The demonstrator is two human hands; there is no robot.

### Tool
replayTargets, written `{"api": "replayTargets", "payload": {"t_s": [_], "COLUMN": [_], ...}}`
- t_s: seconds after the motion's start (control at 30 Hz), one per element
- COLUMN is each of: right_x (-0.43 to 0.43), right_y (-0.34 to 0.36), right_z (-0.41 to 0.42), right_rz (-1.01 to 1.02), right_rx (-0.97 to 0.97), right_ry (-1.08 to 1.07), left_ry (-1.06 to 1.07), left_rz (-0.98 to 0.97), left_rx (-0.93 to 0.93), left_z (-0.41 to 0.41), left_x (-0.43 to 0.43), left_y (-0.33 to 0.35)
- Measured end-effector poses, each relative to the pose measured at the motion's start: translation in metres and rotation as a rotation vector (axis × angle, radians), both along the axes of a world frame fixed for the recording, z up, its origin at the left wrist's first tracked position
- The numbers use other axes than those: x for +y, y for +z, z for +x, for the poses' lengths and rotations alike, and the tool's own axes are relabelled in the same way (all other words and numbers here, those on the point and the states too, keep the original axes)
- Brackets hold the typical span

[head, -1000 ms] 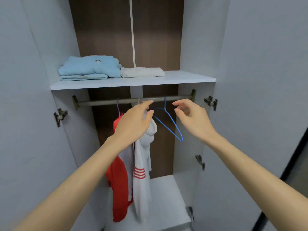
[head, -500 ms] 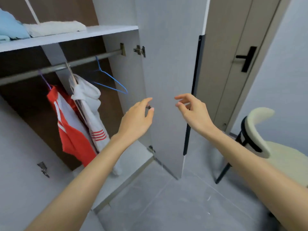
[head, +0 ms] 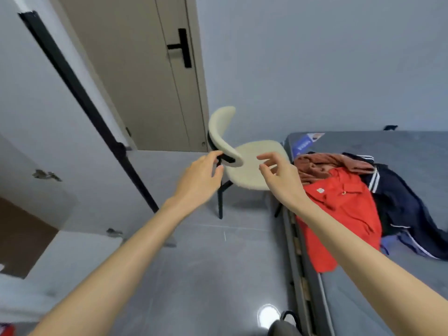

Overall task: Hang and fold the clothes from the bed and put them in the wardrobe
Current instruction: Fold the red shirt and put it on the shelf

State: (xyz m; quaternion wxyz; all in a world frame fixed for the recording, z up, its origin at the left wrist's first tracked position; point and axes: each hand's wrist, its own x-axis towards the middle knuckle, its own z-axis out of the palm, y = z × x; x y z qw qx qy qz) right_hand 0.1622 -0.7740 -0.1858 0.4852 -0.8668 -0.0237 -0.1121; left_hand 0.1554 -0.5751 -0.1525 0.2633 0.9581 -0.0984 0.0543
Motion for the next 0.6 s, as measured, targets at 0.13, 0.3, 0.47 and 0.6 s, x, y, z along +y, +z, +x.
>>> {"api": "replayTargets", "payload": {"t_s": [0.13,0.3,0.47,0.6], "right_x": [-0.088,-0.186,-0.275,-0.331], "right_y": [-0.034,-0.084,-0.129,-0.163], "right_z": [0.002,0.020,0.038,0.057], "right_rz": [-0.032,-0.064,-0.066,-0.073], "right_rx": [0.067,0.181,0.349,0.493], "right_ry": [-0.136,-0.227,-0.283,-0.315], "left_ry": [-0.183,-0.284,-0.339,-0.367], "left_rz": [0.096,0.133,0.144,0.154], "left_rx": [0.097,0.221,0.326,0.416], "left_z": [0.030,0.078,0.122,0.149], "left_x": [-0.093,-0.193,-0.279,-0.332], "left_y": [-0.027,-0.068,-0.117,-0.166]}}
